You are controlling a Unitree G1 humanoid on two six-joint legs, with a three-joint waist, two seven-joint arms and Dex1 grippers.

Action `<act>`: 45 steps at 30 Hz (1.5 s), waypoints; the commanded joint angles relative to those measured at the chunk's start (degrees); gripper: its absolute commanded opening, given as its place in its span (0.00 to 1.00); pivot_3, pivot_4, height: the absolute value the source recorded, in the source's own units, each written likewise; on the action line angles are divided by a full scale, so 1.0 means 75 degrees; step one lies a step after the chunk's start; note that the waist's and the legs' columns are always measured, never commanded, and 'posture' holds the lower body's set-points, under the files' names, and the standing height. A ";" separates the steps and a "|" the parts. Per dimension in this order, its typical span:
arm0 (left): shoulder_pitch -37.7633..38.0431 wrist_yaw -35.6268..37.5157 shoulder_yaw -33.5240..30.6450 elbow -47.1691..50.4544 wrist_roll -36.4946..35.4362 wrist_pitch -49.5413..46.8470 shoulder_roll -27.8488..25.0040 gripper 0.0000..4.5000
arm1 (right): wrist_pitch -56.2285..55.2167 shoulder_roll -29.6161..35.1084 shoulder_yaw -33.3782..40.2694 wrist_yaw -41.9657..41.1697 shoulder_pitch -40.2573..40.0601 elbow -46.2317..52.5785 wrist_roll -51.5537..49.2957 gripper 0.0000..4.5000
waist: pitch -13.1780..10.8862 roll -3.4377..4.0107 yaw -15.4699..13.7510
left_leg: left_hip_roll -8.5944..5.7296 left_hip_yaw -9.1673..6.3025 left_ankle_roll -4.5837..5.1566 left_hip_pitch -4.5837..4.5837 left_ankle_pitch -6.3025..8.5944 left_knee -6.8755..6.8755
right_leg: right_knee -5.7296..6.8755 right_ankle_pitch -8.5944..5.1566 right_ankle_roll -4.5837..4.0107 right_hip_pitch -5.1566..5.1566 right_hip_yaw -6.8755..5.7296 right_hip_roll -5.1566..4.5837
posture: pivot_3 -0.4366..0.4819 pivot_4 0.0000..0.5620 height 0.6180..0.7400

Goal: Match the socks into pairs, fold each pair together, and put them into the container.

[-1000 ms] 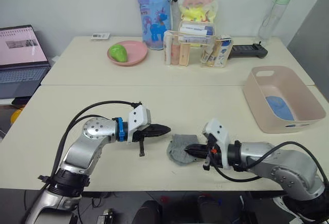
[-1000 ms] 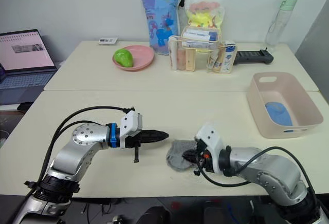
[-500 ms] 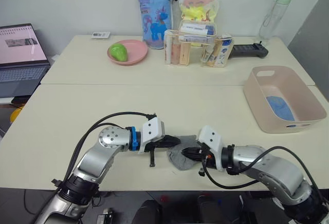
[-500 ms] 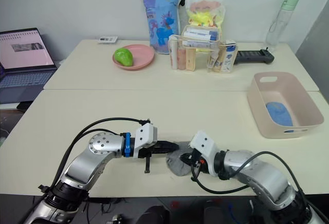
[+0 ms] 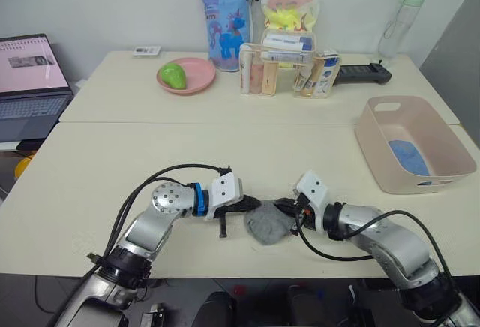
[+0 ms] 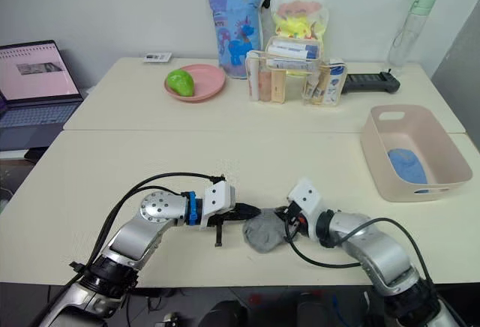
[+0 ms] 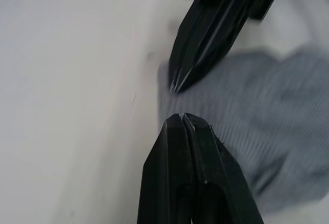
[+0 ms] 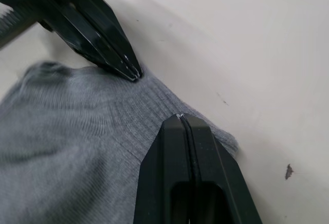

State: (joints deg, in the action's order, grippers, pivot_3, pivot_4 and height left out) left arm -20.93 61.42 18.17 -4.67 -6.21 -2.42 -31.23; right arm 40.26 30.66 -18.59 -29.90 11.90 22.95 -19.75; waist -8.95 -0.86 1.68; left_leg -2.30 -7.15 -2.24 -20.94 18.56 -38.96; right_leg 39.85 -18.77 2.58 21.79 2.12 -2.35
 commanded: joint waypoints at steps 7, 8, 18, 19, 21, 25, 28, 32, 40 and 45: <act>-0.0187 0.0188 -0.0521 0.0520 -0.0486 -0.0067 -0.0125 0.00 | -0.0160 -0.0052 0.1179 -0.0360 -0.0337 0.0763 -0.0632 0.01 | -0.0007 0.0000 0.0001 | -0.0001 -0.0002 0.0012 0.0001 0.0007 0.0000 | 0.0009 0.0001 0.0001 -0.0001 0.0001 -0.0003 | 0.48 0.27 0.69; -0.0246 0.0214 -0.0699 0.0721 -0.0683 -0.0238 -0.0199 0.00 | 0.0000 -0.0032 0.1369 -0.0447 -0.0367 0.0983 -0.0886 0.01 | -0.0011 -0.0001 0.0001 | 0.0000 -0.0003 0.0013 -0.0001 0.0007 0.0000 | 0.0011 0.0001 0.0001 0.0002 0.0001 -0.0003 | 0.48 0.27 0.69; 0.0403 0.1499 -0.0550 0.3169 -0.2125 -0.2023 -0.1279 0.00 | 0.0360 0.0910 0.0854 -0.1199 -0.0968 0.1658 -0.0974 0.01 | -0.0014 0.0005 0.0037 | 0.0003 -0.0004 0.0009 -0.0020 0.0005 0.0006 | 0.0005 0.0000 0.0001 0.0026 0.0011 0.0002 | 0.48 0.27 0.69; 0.0507 0.1418 -0.0404 0.3129 -0.1912 -0.1847 -0.1224 0.00 | 0.0314 0.0933 0.0706 -0.1226 -0.0973 0.1630 -0.0889 0.01 | -0.0014 0.0005 0.0029 | 0.0002 -0.0005 0.0011 -0.0020 0.0006 0.0006 | 0.0007 0.0000 0.0000 0.0026 0.0012 0.0002 | 0.48 0.27 0.69; 0.0584 0.1293 -0.0055 0.2858 -0.1353 -0.1386 -0.1111 0.00 | 0.0307 0.0941 0.0453 -0.1296 -0.0949 0.1596 -0.0782 0.01 | -0.0015 0.0004 0.0004 | 0.0002 -0.0009 0.0019 -0.0016 0.0010 0.0004 | 0.0012 0.0001 0.0000 0.0023 0.0007 0.0002 | 0.48 0.27 0.69; 0.0551 0.0941 0.0252 0.2191 -0.0710 -0.0991 -0.0814 0.00 | 0.0260 0.0936 0.0146 -0.1348 -0.0936 0.1500 -0.0591 0.01 | -0.0015 0.0003 -0.0004 | -0.0001 -0.0021 0.0019 -0.0012 0.0010 0.0000 | 0.0012 0.0006 -0.0004 0.0007 -0.0002 0.0004 | 0.48 0.27 0.69; 0.0510 0.0959 0.0341 0.1608 -0.0305 -0.0678 -0.0910 0.00 | 0.0240 0.1031 0.0032 -0.1398 -0.1002 0.1434 -0.0408 0.01 | -0.0015 0.0003 -0.0003 | -0.0001 -0.0023 0.0019 -0.0007 0.0010 0.0001 | 0.0008 0.0005 -0.0004 0.0005 -0.0003 0.0007 | 0.48 0.27 0.69; 0.0578 0.1161 0.0249 0.1107 -0.0101 -0.0376 -0.1191 0.00 | 0.0248 0.1240 0.0099 -0.1468 -0.1193 0.1359 -0.0257 0.01 | -0.0014 0.0005 -0.0004 | 0.0001 -0.0031 0.0016 -0.0008 0.0008 0.0003 | 0.0005 0.0005 -0.0004 0.0007 -0.0007 0.0007 | 0.48 0.27 0.69; 0.0316 0.1431 -0.0642 0.2382 -0.1953 -0.1809 -0.1204 0.00 | 0.0510 0.1060 0.1079 -0.1381 -0.1348 0.2229 -0.1052 0.01 | -0.0017 0.0001 -0.0001 | 0.0001 -0.0038 0.0018 -0.0003 0.0010 0.0002 | 0.0007 0.0005 -0.0003 -0.0004 -0.0013 0.0007 | 0.48 0.27 0.69; 0.0132 0.1525 -0.0735 0.3507 -0.2880 -0.3328 -0.1592 0.00 | 0.1042 0.1024 0.1684 -0.1161 -0.1397 0.2638 -0.1640 0.01 | -0.0017 0.0003 -0.0001 | 0.0002 -0.0043 0.0017 -0.0007 0.0009 0.0003 | 0.0004 0.0004 -0.0003 -0.0004 -0.0016 0.0007 | 0.48 0.27 0.69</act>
State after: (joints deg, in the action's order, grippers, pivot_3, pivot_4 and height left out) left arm -19.79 73.09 13.01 19.36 -26.25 -25.60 -43.34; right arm 47.24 38.32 -7.81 -39.21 1.30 40.54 -30.37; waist -9.08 -0.84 1.68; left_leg -2.29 -7.46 -2.11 -20.95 18.63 -38.94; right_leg 39.88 -18.73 2.56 21.72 2.00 -2.29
